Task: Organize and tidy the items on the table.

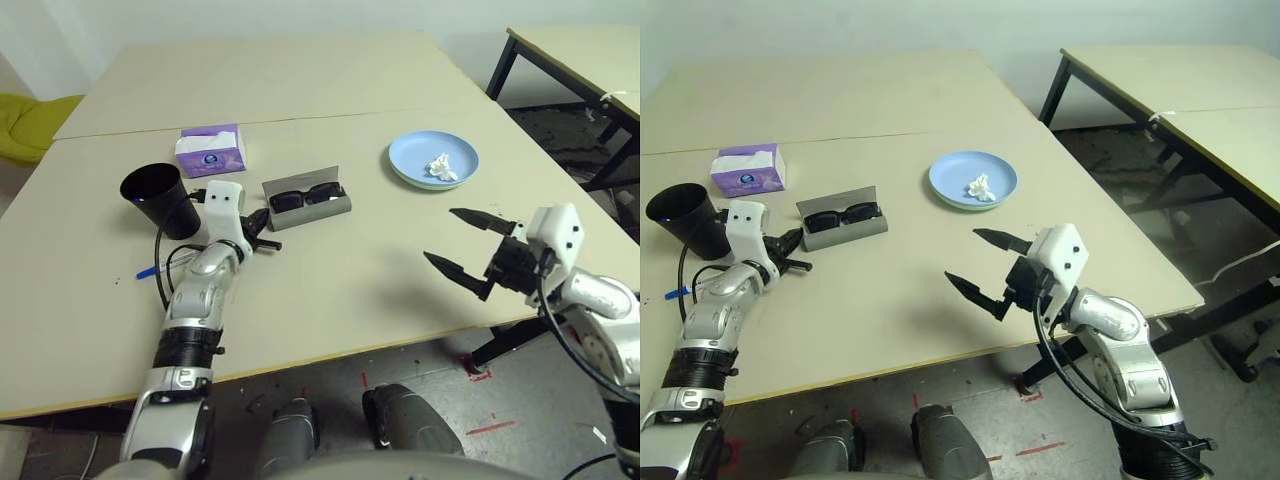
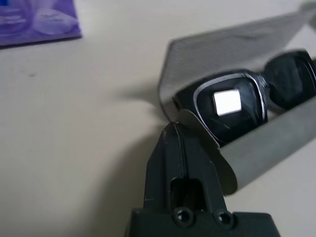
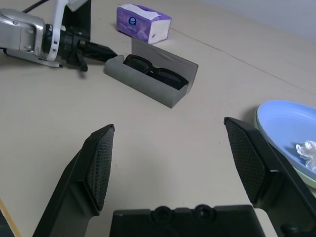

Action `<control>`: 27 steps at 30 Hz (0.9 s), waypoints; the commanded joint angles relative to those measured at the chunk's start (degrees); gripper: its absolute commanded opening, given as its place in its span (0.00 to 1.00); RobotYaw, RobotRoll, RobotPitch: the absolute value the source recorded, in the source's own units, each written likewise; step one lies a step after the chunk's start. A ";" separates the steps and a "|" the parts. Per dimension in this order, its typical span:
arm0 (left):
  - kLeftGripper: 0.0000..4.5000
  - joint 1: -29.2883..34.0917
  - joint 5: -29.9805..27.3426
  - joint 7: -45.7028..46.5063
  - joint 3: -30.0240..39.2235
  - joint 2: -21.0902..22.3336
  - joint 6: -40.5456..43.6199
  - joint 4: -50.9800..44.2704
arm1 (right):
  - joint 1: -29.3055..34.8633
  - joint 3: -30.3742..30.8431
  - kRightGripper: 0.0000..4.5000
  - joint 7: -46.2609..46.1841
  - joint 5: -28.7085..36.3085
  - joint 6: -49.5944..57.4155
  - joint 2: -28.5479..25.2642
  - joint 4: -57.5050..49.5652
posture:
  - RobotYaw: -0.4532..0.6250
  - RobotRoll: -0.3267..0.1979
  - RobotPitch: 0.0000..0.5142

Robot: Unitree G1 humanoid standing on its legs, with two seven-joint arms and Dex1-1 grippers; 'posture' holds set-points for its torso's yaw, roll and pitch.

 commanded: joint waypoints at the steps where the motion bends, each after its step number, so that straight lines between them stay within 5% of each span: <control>1: 0.00 -1.00 0.06 2.01 1.46 -0.09 -1.30 0.96 | 0.36 0.44 1.00 -0.06 -0.76 -0.76 -0.10 0.24 | 0.20 0.62 0.15; 27: 0.00 -13.38 2.37 5.22 1.93 -0.26 -14.03 24.54 | 2.67 -1.23 1.00 -0.94 -0.45 -0.15 -2.99 -3.11 | 0.16 0.62 0.13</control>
